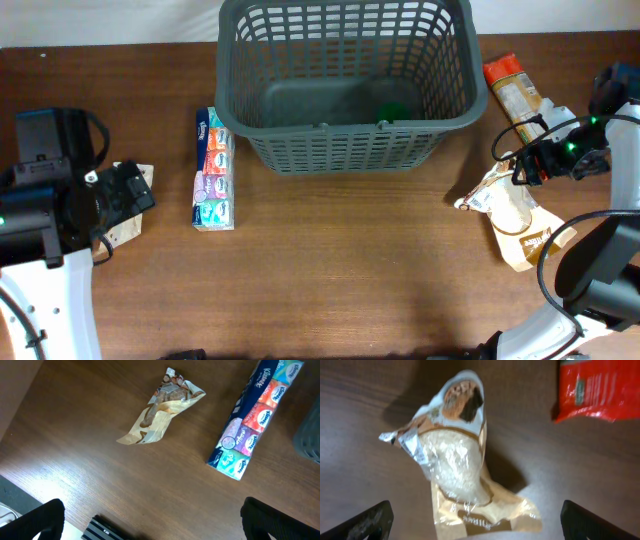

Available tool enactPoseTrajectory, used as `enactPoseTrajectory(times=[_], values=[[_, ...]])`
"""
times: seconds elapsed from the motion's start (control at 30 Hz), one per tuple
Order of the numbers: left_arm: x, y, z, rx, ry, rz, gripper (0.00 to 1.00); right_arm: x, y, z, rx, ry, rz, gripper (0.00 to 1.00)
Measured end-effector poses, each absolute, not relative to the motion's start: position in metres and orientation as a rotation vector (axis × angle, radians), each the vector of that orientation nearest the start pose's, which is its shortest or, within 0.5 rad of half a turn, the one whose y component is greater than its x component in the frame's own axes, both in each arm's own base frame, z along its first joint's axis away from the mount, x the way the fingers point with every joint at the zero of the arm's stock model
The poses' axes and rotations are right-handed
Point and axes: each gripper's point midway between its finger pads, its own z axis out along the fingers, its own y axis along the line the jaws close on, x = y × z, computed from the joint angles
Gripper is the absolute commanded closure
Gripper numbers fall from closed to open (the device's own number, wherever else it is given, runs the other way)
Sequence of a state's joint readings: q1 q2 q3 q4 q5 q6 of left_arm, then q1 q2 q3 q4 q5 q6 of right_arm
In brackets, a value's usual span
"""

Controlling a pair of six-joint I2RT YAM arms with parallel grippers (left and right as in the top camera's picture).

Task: Pack container
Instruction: 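Withdraw the right gripper and move it over the rice bag, then lower the right gripper onto the clear rice bag and grasp it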

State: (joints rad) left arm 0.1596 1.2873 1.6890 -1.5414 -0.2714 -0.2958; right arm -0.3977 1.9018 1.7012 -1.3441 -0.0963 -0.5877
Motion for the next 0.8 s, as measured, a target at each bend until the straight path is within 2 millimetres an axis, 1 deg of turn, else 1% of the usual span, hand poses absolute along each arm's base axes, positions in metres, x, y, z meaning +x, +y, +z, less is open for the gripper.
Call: enactPoseTrajectory(times=[0.13, 0.37, 0.5, 0.57, 0.67, 0.8], values=[[0.238, 0.085, 0.3, -0.683, 2.588, 0.324, 0.0, 0.344, -0.125, 0.128, -0.255, 3.052, 0.119, 0.01], [0.238, 0.085, 0.3, -0.682, 2.588, 0.324, 0.0, 0.347, -0.12, 0.129, -0.013, 3.052, 0.176, 0.01], [0.238, 0.085, 0.3, -0.683, 2.588, 0.324, 0.0, 0.347, -0.118, 0.129, -0.009, 3.05, 0.188, 0.01], [0.238, 0.085, 0.3, -0.682, 2.589, 0.325, 0.01, 0.35, -0.125, 0.129, -0.014, 3.042, 0.137, 0.01], [0.238, 0.085, 0.3, -0.683, 2.59, 0.325, 0.0, 0.354, -0.141, 0.128, -0.013, 3.04, 0.003, 0.01], [0.236, 0.085, 0.299, -0.683, 2.599, 0.327, 0.0, 0.348, -0.161, 0.129, -0.01, 3.073, -0.172, 0.01]])
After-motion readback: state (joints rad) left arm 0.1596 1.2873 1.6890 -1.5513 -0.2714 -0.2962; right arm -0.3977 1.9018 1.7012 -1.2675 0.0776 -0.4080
